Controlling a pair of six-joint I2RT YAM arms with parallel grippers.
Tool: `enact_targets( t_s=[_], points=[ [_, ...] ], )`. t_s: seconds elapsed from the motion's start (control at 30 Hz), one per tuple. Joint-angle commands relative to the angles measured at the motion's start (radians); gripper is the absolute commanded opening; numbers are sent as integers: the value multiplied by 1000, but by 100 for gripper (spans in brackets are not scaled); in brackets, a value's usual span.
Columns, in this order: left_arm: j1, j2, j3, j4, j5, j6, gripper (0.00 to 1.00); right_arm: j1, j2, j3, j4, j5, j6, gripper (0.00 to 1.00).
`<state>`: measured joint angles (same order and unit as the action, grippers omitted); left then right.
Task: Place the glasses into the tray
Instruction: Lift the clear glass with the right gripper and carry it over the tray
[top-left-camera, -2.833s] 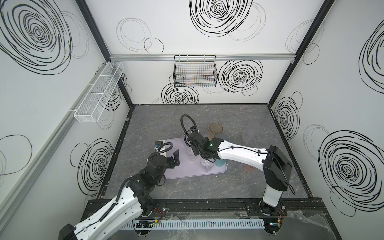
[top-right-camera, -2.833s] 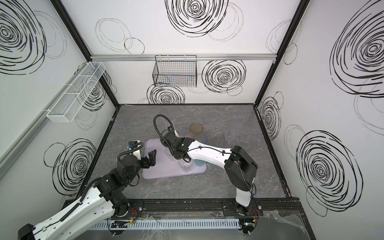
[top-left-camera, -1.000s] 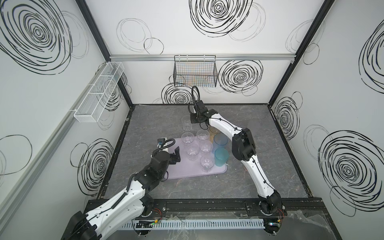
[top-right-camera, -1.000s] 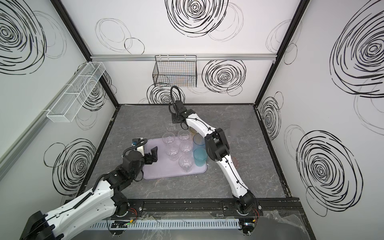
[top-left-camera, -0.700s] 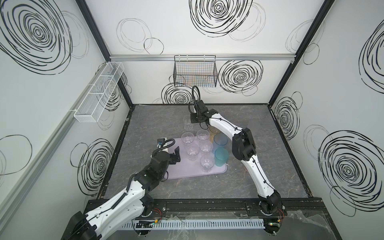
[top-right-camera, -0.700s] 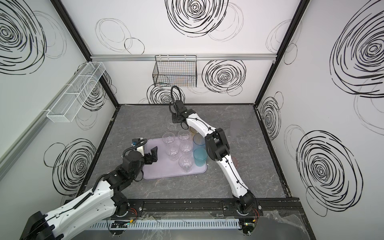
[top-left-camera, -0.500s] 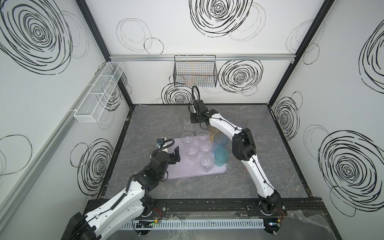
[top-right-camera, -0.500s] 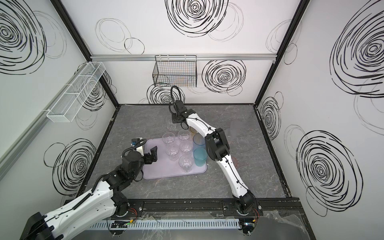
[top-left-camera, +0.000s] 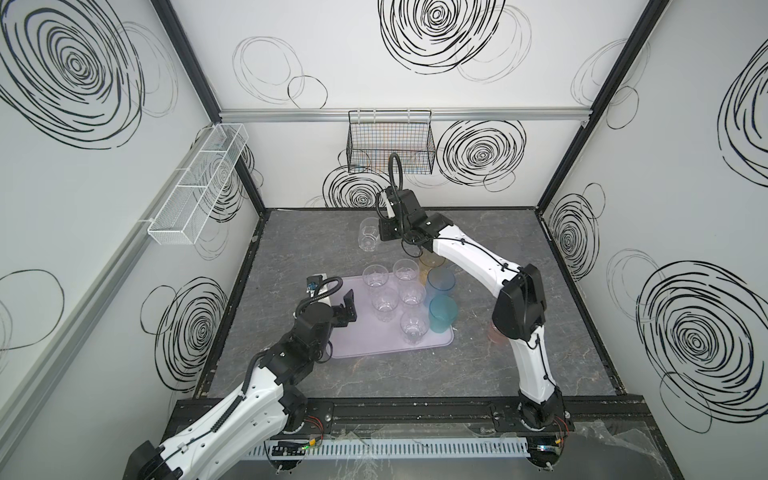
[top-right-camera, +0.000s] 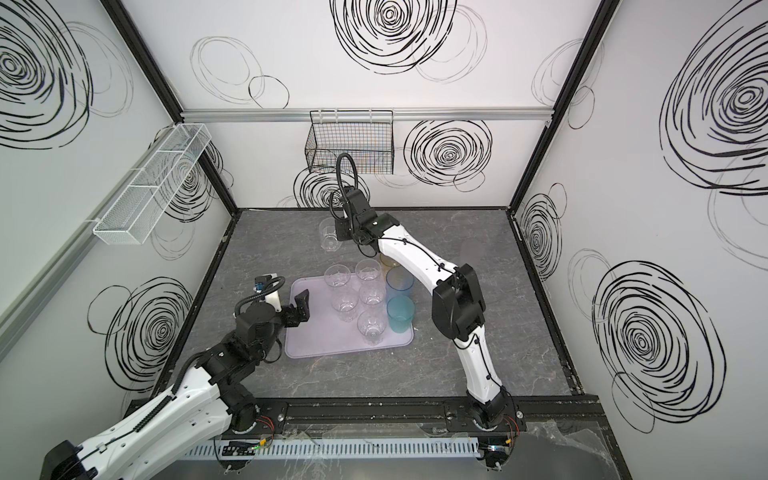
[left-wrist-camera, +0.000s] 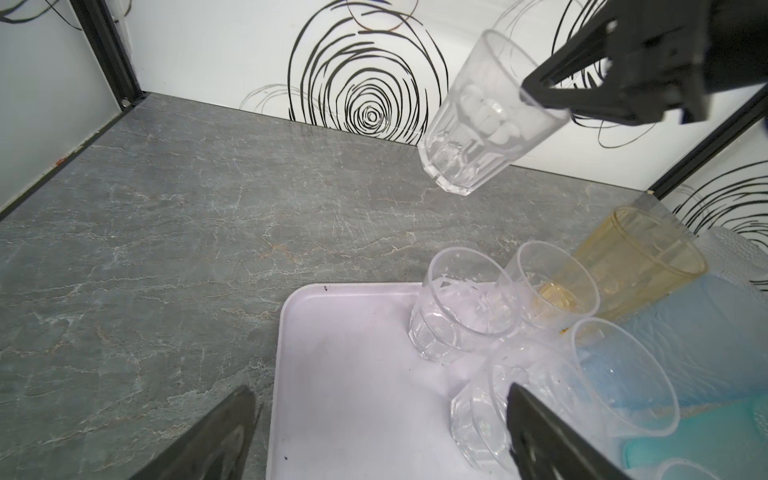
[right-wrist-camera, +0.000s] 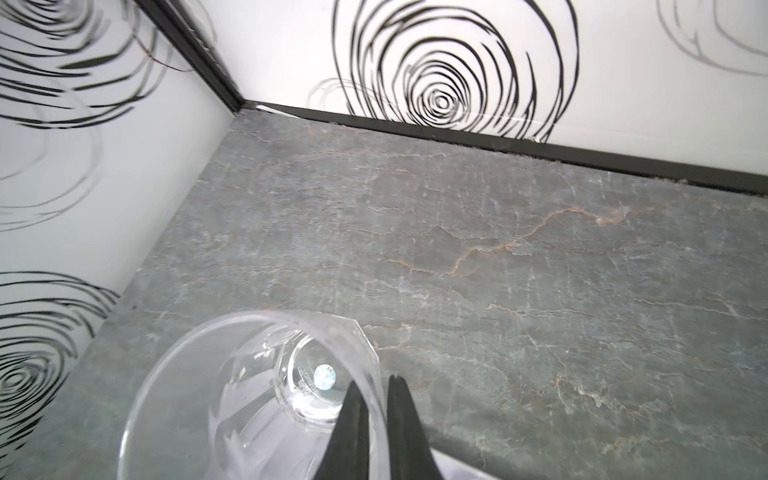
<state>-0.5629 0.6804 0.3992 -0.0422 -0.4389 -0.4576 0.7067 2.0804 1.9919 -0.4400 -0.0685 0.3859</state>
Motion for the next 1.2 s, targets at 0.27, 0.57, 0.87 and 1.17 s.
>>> enact_targets(
  t_s=[0.27, 0.57, 0.87, 1.17],
  points=[
    [183, -66, 140, -206, 74, 19, 96, 195, -393, -486, 116, 111, 20, 0],
    [224, -73, 131, -236, 129, -30, 97, 410, -491, -709, 87, 197, 55, 0],
    [219, -107, 30, -200, 168, -93, 99, 463, -335, -682, -21, 261, 83, 0],
    [172, -77, 5, -145, 190, -131, 100, 465, -329, -774, 20, 331, 70, 1]
  ],
)
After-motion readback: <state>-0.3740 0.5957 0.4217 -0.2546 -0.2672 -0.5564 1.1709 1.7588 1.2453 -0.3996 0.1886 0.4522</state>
